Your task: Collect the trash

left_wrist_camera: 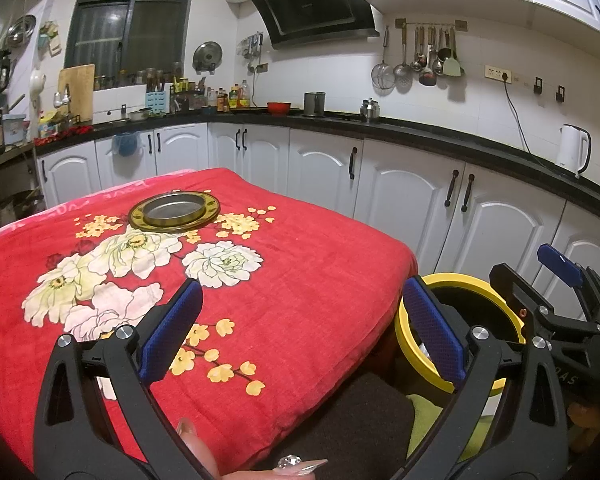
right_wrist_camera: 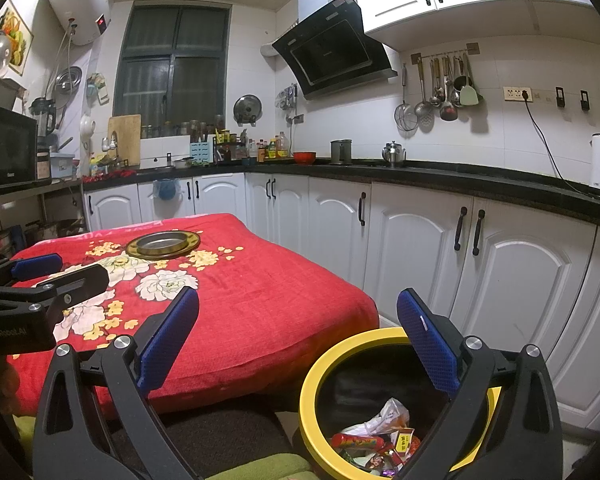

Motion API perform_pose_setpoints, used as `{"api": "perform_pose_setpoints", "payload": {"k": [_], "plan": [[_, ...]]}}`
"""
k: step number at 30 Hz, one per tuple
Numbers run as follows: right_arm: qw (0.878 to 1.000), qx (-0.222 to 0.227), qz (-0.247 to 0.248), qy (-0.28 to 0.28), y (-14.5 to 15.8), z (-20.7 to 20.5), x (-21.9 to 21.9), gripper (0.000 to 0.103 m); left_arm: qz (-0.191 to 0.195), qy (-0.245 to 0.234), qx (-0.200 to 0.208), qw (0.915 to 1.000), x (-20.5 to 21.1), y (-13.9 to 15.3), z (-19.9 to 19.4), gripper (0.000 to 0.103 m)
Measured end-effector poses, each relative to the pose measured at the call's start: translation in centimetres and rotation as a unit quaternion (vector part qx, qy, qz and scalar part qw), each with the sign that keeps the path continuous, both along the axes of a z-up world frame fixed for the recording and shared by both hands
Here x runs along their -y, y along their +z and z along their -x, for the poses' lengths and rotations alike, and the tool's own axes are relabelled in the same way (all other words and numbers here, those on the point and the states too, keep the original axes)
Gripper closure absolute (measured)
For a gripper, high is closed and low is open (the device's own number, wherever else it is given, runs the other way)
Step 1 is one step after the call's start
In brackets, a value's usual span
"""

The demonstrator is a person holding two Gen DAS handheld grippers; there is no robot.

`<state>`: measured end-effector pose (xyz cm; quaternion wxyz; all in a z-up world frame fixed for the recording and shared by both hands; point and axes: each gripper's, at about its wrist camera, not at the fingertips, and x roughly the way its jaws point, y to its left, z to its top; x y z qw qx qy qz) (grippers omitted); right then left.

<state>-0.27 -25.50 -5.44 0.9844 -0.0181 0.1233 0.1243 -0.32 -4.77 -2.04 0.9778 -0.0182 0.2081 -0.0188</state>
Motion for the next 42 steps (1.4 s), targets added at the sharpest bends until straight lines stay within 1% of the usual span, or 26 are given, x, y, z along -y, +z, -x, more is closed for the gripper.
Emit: {"api": "perform_pose_setpoints", "payload": {"k": [15, 19, 22, 24, 25, 27, 28, 30, 31, 32, 33, 34, 35, 36, 37, 38, 39, 40, 41, 42], "plan": [[1.000, -0.002, -0.003, -0.001, 0.0, -0.1, 0.2, 0.006, -0.006, 0.006, -0.011, 0.9999, 0.6, 0.3, -0.7, 0.011], [1.000, -0.002, -0.003, 0.000, -0.1, -0.1, 0.2, 0.006, -0.002, -0.001, -0.008, 1.0000, 0.6, 0.3, -0.6, 0.011], [1.000, -0.001, -0.003, 0.003, 0.1, -0.2, 0.1, 0.006, 0.007, 0.001, -0.017, 0.9998, 0.3, 0.4, -0.9, 0.011], [1.000, -0.006, -0.008, 0.018, 0.6, -0.6, -0.4, 0.006, 0.017, 0.011, -0.028, 0.9994, -0.6, 0.7, -1.1, 0.011], [0.999, -0.012, -0.009, 0.030, 0.8, -1.0, -0.8, 0.006, 0.023, 0.026, -0.036, 0.9988, -1.6, 1.2, -1.4, 0.011], [0.997, -0.029, -0.006, 0.069, 1.7, -2.2, -3.3, 0.006, 0.036, 0.058, -0.045, 0.9967, -4.3, 2.2, -1.7, 0.011], [0.995, -0.037, -0.003, 0.093, 2.2, -2.8, -5.3, 0.006, 0.037, 0.081, -0.048, 0.9948, -6.1, 2.8, -1.9, 0.011], [0.986, -0.063, 0.013, 0.152, 3.0, -4.2, -10.4, 0.006, 0.043, 0.155, -0.048, 0.9858, -11.5, 4.0, -1.8, 0.011], [0.977, -0.087, 0.025, 0.191, 3.1, -4.7, -14.0, 0.006, 0.041, 0.210, -0.055, 0.9752, -15.4, 4.2, -1.5, 0.011], [0.970, -0.104, 0.027, 0.218, 3.1, -5.0, -16.6, 0.006, 0.037, 0.252, -0.066, 0.9647, -18.0, 4.0, -1.2, 0.011], [0.955, -0.134, 0.034, 0.262, 2.7, -5.3, -21.5, 0.006, 0.034, 0.302, -0.085, 0.9490, -21.3, 3.4, -0.9, 0.011], [0.947, -0.152, 0.052, 0.280, 2.3, -5.2, -25.0, 0.006, 0.041, 0.348, -0.103, 0.9310, -24.8, 2.3, -0.4, 0.011], [0.935, -0.177, 0.080, 0.296, 1.4, -4.9, -29.4, 0.006, 0.046, 0.372, -0.115, 0.9197, -27.1, 1.4, 0.0, 0.011], [0.923, -0.203, 0.102, 0.309, 0.4, -4.7, -33.2, 0.006, 0.049, 0.407, -0.134, 0.9024, -30.0, -0.2, 0.5, 0.011], [0.913, -0.226, 0.121, 0.318, -0.7, -4.5, -36.6, 0.006, 0.048, 0.430, -0.154, 0.8881, -32.2, -1.8, 0.9, 0.011], [0.908, -0.240, 0.135, 0.317, -1.7, -4.4, -39.1, 0.006, 0.053, 0.436, -0.171, 0.8819, -33.6, -2.9, 1.0, 0.011], [0.907, -0.248, 0.152, 0.305, -2.9, -4.4, -41.9, 0.006, 0.060, 0.444, -0.190, 0.8733, -34.8, -4.3, 1.1, 0.011], [0.907, -0.252, 0.159, 0.298, -3.8, -4.3, -44.0, 0.006, 0.070, 0.451, -0.203, 0.8662, -35.9, -5.5, 1.2, 0.011], [0.902, -0.262, 0.163, 0.301, -5.2, -4.2, -46.8, 0.006, 0.087, 0.446, -0.214, 0.8649, -36.7, -7.0, 1.1, 0.011], [0.896, -0.271, 0.176, 0.303, -6.3, -4.2, -48.1, 0.006, 0.087, 0.449, -0.225, 0.8602, -37.2, -8.1, 1.0, 0.011]]}}
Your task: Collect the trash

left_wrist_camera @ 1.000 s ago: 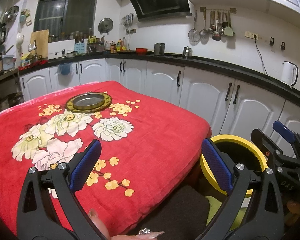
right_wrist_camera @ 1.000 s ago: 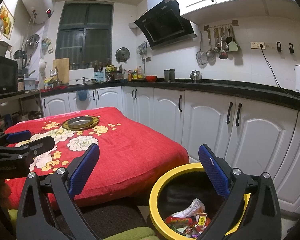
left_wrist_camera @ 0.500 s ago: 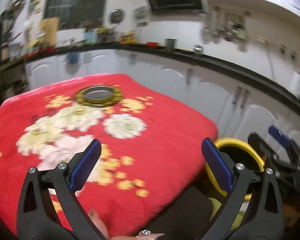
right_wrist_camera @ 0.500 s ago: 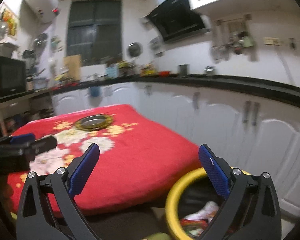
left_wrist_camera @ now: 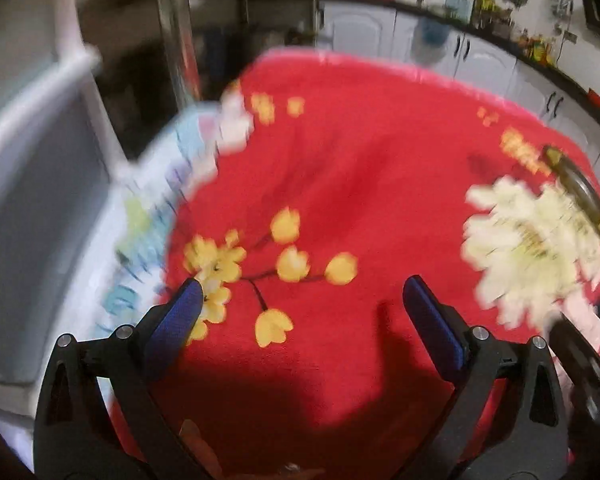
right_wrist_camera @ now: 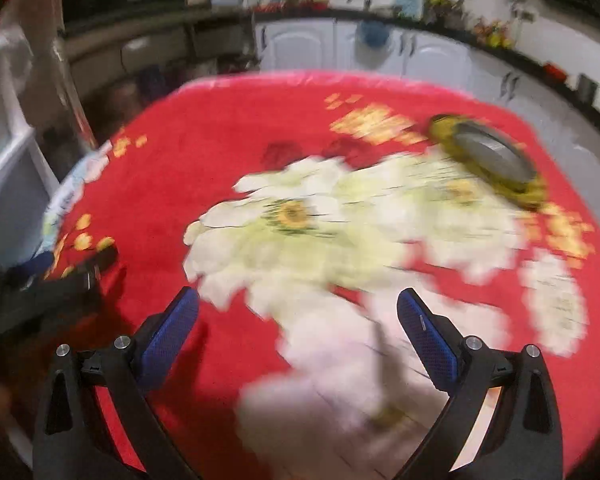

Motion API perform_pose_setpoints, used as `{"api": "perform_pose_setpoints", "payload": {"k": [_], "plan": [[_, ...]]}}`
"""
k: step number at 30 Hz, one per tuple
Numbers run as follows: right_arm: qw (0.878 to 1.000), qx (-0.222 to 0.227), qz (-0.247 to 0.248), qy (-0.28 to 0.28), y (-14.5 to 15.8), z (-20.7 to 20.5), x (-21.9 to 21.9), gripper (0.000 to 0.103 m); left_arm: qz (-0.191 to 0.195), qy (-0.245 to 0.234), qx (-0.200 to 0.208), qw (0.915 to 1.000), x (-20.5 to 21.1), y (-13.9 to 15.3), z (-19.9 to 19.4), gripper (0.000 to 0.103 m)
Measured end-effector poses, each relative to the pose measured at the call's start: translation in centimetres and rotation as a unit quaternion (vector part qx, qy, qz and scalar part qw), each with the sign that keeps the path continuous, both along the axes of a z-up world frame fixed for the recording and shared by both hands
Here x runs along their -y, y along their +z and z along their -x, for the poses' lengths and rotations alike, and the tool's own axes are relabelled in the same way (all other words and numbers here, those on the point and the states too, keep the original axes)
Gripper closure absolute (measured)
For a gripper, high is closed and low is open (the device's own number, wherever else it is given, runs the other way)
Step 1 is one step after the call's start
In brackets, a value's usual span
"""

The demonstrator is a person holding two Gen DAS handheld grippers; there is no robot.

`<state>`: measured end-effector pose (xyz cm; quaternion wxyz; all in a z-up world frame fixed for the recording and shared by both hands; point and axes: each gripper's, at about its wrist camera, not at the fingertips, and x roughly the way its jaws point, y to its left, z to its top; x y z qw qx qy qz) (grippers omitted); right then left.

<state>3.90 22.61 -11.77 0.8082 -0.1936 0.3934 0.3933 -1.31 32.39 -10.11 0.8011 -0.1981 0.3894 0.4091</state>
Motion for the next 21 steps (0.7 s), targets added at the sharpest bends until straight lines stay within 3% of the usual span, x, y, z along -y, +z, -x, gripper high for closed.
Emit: {"api": "perform_pose_setpoints", "payload": {"k": [2, 3, 7, 13, 21], "plan": [[0.998, 0.003, 0.052, 0.022, -2.7, 0.3, -3.3, 0.005, -0.006, 0.005, -0.015, 0.9999, -0.2, -0.9, -0.3, 0.011], [0.999, 0.014, 0.031, 0.026, -2.5, 0.7, -3.4, 0.005, -0.016, 0.007, -0.024, 0.9996, 0.1, -0.8, -0.6, 0.011], [1.000, -0.004, 0.021, 0.023, -2.4, 1.9, -4.7, 0.005, -0.031, 0.006, -0.047, 0.9984, 0.6, -1.0, -1.5, 0.010], [0.999, 0.000, 0.023, 0.023, -2.1, 4.1, -7.2, 0.005, -0.025, 0.006, -0.040, 0.9988, 0.1, -1.3, -0.8, 0.010], [0.999, -0.002, 0.022, 0.023, -2.1, 3.9, -6.9, 0.005, -0.026, 0.006, -0.041, 0.9988, 0.0, -1.3, -1.1, 0.010]]}}
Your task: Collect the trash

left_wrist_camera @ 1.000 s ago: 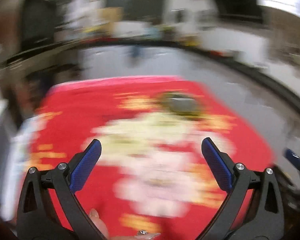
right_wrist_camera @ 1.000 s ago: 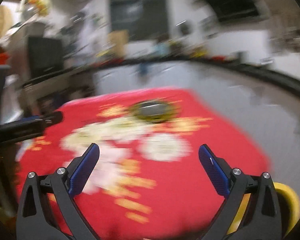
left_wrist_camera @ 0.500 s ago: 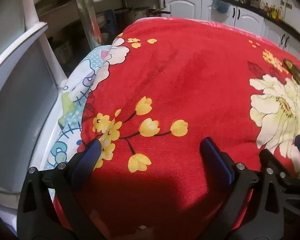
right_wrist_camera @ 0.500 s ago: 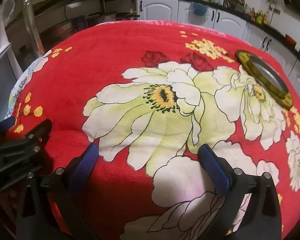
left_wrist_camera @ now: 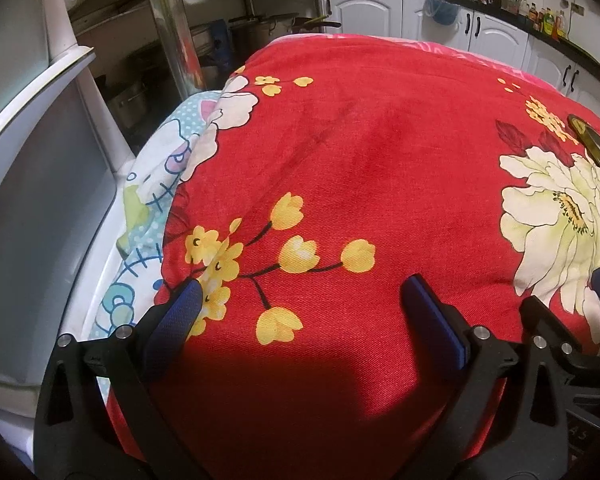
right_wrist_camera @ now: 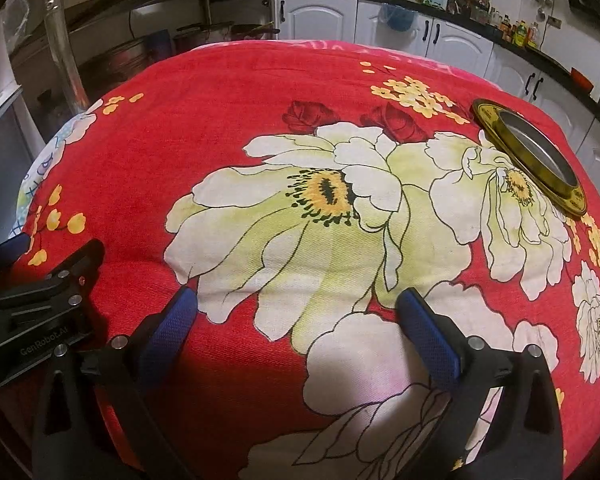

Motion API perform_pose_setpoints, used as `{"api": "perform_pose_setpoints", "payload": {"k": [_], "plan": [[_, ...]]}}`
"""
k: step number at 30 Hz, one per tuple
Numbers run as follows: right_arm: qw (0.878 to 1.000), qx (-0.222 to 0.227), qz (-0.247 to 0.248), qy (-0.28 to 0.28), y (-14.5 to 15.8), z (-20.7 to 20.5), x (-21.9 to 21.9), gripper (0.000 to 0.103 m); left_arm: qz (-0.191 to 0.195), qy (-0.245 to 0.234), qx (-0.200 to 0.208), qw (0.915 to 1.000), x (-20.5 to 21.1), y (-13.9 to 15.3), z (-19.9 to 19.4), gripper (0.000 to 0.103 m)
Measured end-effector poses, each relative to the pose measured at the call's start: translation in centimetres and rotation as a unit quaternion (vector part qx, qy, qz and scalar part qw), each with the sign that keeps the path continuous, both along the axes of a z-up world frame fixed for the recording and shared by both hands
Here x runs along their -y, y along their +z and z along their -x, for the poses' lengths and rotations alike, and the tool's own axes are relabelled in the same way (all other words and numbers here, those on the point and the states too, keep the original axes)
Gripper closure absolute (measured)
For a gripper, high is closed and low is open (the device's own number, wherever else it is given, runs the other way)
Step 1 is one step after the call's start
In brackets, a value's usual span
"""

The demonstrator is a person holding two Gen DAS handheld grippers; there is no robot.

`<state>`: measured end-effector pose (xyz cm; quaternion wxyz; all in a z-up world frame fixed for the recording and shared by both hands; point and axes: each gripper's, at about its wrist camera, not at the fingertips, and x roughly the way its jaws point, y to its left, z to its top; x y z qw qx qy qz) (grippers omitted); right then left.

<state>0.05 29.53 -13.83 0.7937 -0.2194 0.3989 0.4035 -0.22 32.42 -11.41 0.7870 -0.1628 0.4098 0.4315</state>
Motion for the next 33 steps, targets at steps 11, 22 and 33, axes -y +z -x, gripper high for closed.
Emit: {"api": "perform_pose_setpoints", "payload": {"k": [11, 22, 33], "plan": [[1.000, 0.000, -0.001, 0.000, -0.1, -0.8, 1.0, 0.005, 0.000, 0.000, 0.000, 1.0000, 0.0, 0.0, -0.1, 0.010], [1.000, -0.001, -0.002, 0.000, -0.1, -1.1, 1.4, 0.005, 0.000, 0.000, 0.000, 1.0000, 0.0, 0.0, -0.1, 0.010], [1.000, -0.001, -0.002, -0.001, 0.0, -0.7, 1.0, 0.005, -0.001, 0.000, 0.000, 1.0000, 0.0, 0.0, 0.0, 0.010]]}}
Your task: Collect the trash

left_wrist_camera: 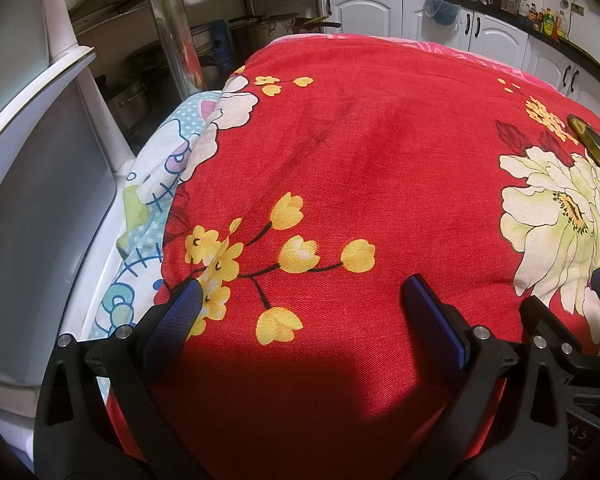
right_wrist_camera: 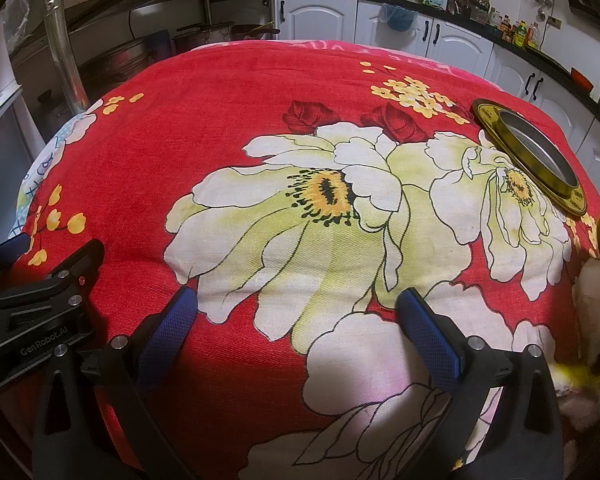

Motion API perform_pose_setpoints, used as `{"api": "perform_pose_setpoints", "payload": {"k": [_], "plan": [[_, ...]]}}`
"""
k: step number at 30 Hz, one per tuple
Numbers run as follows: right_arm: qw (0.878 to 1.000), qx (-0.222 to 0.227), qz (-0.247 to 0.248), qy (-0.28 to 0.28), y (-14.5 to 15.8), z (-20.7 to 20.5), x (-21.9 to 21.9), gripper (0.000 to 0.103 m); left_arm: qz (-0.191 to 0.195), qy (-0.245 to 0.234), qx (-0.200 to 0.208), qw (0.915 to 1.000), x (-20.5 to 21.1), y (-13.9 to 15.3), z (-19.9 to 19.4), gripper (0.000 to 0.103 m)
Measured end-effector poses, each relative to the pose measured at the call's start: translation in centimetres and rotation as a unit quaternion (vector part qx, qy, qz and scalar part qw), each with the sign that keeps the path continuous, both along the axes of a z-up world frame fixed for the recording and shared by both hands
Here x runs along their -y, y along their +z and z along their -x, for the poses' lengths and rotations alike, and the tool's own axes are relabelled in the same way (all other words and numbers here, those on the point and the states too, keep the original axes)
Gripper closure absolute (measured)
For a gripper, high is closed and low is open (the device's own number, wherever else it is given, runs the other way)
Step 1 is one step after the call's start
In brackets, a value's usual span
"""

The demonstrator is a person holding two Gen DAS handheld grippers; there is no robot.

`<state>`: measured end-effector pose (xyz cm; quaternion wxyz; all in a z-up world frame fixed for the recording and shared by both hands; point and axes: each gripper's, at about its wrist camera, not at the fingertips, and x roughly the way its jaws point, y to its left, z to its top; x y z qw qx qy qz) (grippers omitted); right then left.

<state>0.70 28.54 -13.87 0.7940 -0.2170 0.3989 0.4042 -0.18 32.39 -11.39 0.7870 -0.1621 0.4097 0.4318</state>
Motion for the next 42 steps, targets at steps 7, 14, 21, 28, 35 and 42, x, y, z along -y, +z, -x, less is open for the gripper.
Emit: {"api": "perform_pose_setpoints", "payload": {"k": [7, 14, 21, 28, 35, 42], "plan": [[1.000, 0.000, 0.000, 0.000, 0.02, 0.07, -0.12, 0.005, 0.001, 0.000, 0.000, 1.0000, 0.03, -0.01, -0.02, 0.010], [1.000, -0.001, -0.001, 0.000, 0.13, 0.54, -0.61, 0.005, 0.000, 0.000, 0.000, 1.0000, 0.04, -0.01, 0.01, 0.010], [1.000, -0.001, -0.001, 0.000, 0.04, 0.15, -0.21, 0.005, 0.000, 0.000, 0.000, 1.0000, 0.07, 0.01, 0.02, 0.010], [1.000, -0.001, -0.001, 0.000, 0.00, -0.09, 0.02, 0.005, 0.000, 0.000, 0.000, 1.0000, 0.05, -0.01, -0.01, 0.010], [1.000, -0.001, -0.001, 0.000, 0.00, -0.03, -0.05, 0.005, 0.000, 0.000, 0.000, 1.0000, 0.03, 0.00, 0.01, 0.010], [1.000, -0.001, -0.001, 0.000, 0.02, 0.33, -0.49, 0.005, 0.000, 0.000, 0.000, 1.0000, 0.08, -0.02, -0.02, 0.010]]}}
